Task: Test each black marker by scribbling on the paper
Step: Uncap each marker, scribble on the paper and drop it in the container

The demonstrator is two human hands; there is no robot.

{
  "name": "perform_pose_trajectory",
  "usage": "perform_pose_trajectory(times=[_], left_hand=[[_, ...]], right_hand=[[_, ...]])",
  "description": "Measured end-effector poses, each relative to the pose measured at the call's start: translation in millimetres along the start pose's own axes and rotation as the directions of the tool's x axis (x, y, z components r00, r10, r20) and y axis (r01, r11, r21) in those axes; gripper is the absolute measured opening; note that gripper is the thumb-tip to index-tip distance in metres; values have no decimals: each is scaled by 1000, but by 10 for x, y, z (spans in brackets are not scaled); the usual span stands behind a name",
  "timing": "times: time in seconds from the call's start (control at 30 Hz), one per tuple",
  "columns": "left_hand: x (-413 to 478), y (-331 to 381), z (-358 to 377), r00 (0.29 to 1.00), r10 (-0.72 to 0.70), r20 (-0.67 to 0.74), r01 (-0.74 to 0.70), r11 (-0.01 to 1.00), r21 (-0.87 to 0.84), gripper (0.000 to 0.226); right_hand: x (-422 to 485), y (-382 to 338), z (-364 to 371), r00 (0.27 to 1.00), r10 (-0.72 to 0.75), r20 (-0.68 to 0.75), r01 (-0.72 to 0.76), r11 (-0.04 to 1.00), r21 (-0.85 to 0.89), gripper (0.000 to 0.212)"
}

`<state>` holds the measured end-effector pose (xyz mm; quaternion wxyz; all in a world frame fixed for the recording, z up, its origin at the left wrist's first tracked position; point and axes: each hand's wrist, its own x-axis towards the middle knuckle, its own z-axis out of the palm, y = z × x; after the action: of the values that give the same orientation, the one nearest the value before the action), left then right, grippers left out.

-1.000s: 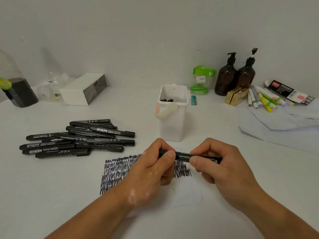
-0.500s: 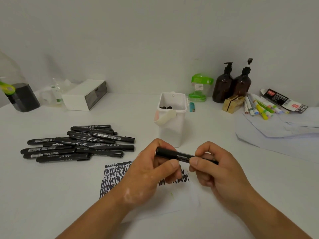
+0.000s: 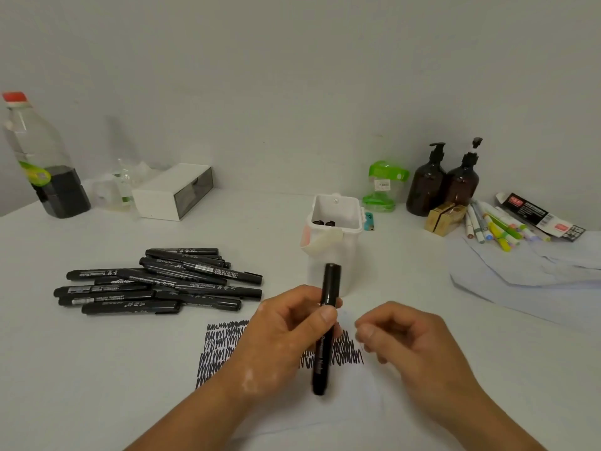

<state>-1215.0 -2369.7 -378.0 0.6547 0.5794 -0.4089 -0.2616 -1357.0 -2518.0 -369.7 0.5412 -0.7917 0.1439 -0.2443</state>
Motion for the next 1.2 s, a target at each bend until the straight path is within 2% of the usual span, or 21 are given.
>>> perform_pose_trajectory(times=[0.07, 0.17, 0.23, 0.33, 0.37, 0.43, 0.53, 0.67, 0.73, 0.8, 0.87, 0.97, 1.07, 1.2], left_hand=[[-5, -5, -26, 1000, -2, -14, 4, 989, 149, 18], [-20, -25, -48, 999, 29, 26, -36, 935, 353, 17], [-32, -42, -55, 996, 57, 72, -85, 873, 481, 16], [-32, -56, -60, 989, 88, 119, -141, 802, 580, 18], [-28, -56, -60, 988, 92, 125, -149, 791, 593, 19], [-20, -56, -70, 990, 83, 115, -136, 795, 591, 18], [-1, -59, -115, 997, 53, 51, -71, 862, 502, 10], [55, -72, -201, 993, 51, -107, -4, 917, 398, 7], [74, -89, -230, 986, 43, -162, 23, 924, 381, 7], [80, -108, -239, 983, 35, -180, 36, 925, 378, 6], [79, -121, -237, 982, 26, -185, 44, 930, 364, 4], [77, -123, -239, 984, 14, -180, 52, 934, 354, 2], [81, -120, -259, 983, 4, -181, 61, 936, 348, 3], [81, -122, -280, 984, 6, -180, 60, 931, 361, 4]], right_hand=[[7, -24, -40, 998, 3, -57, 2, 995, 99, 4], [10, -33, -51, 998, 46, -32, -38, 976, 217, 14], [9, -23, -39, 999, 50, 8, -50, 981, 188, 14], [10, 7, -25, 999, 46, 28, -49, 993, 107, 9], [13, 11, -32, 998, 45, 33, -48, 995, 91, 6], [27, 8, -108, 1000, 25, 10, -25, 997, 79, 14], [72, -105, -364, 988, -50, -147, 59, 996, 59, 18], [184, -467, -767, 913, -219, -343, 197, 975, -100, 12], [296, -774, -905, 867, -303, -395, 249, 951, -182, 7], [451, -1098, -982, 839, -363, -406, 283, 927, -245, 19], [642, -1378, -990, 843, -415, -342, 289, 886, -363, 21], [940, -1628, -880, 896, -418, -149, 242, 742, -625, 13], [1185, -1686, -705, 950, -313, 9, 200, 584, -787, 7], [1392, -1571, -512, 971, -190, 142, 212, 426, -880, 5]])
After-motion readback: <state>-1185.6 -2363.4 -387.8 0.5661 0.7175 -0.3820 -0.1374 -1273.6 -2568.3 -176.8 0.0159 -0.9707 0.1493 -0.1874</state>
